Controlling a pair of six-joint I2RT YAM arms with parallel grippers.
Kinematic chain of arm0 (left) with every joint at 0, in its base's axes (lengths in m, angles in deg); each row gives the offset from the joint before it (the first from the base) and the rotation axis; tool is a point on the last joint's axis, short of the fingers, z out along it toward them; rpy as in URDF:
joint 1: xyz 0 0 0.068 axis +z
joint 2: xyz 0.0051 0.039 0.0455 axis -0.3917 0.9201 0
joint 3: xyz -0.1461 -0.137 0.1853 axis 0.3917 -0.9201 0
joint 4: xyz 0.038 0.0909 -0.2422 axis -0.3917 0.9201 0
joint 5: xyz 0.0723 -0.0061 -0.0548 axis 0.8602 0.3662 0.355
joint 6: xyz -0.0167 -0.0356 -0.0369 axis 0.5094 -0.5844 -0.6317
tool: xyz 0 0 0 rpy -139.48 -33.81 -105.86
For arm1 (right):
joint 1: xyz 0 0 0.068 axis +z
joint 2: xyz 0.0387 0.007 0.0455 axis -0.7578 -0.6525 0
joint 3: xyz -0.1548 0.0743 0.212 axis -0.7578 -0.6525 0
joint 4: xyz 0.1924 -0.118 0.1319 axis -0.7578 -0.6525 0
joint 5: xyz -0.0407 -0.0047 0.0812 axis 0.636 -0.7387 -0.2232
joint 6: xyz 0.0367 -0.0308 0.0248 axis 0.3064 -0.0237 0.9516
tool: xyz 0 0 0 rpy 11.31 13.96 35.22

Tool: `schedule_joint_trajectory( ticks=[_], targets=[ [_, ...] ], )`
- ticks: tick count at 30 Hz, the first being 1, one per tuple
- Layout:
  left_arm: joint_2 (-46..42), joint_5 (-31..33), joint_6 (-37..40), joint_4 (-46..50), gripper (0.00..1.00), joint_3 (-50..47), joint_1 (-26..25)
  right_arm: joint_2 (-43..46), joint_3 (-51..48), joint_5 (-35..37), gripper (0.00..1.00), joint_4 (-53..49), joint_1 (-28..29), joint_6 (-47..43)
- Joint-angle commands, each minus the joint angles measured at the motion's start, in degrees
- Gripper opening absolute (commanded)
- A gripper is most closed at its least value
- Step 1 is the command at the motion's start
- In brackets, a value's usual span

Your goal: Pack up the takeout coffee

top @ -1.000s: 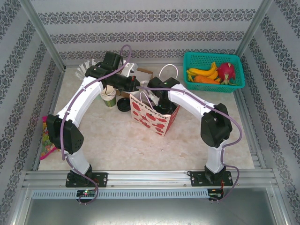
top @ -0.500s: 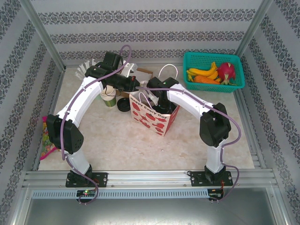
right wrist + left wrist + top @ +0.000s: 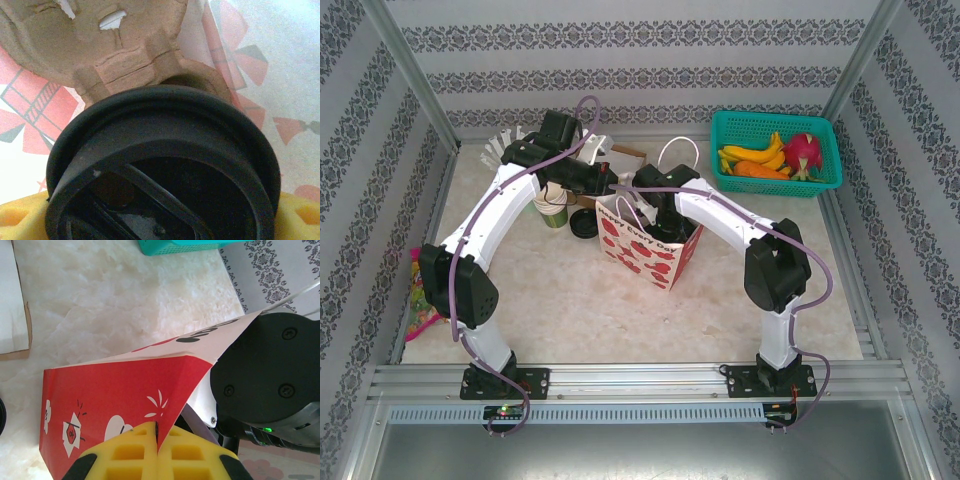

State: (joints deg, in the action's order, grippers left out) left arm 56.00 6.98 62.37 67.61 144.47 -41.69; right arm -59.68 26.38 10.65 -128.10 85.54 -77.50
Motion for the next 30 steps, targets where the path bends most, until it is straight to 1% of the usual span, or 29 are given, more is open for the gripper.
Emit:
schedule_joint_trajectory(
  ticks=[1,11,19,25,30],
  targets=[
    [-1.5,-2.6,0.3,-0.4,0.0,-0.5,0.4,-7.8,-4.4,5.0,0.5,-3.2,-0.2,1.7],
    [-0.7,-5.7,-1.1,-1.8,0.0,-0.8,0.2,-9.7,-3.6,4.2,0.5,-2.6,0.1,2.0],
    [-0.6,-6.1,-1.2,-1.8,0.0,-0.8,-0.3,-11.4,-2.9,4.0,0.5,-2.8,0.1,2.4],
    [-0.7,-7.9,-1.6,-2.7,0.0,-0.9,-0.7,-10.5,-1.0,4.0,0.51,-4.6,0.5,2.6],
    [-1.0,-6.6,-1.6,-2.6,0.0,-1.1,-0.7,-7.6,0.8,2.2,0.51,-5.0,0.6,3.1]
  ],
)
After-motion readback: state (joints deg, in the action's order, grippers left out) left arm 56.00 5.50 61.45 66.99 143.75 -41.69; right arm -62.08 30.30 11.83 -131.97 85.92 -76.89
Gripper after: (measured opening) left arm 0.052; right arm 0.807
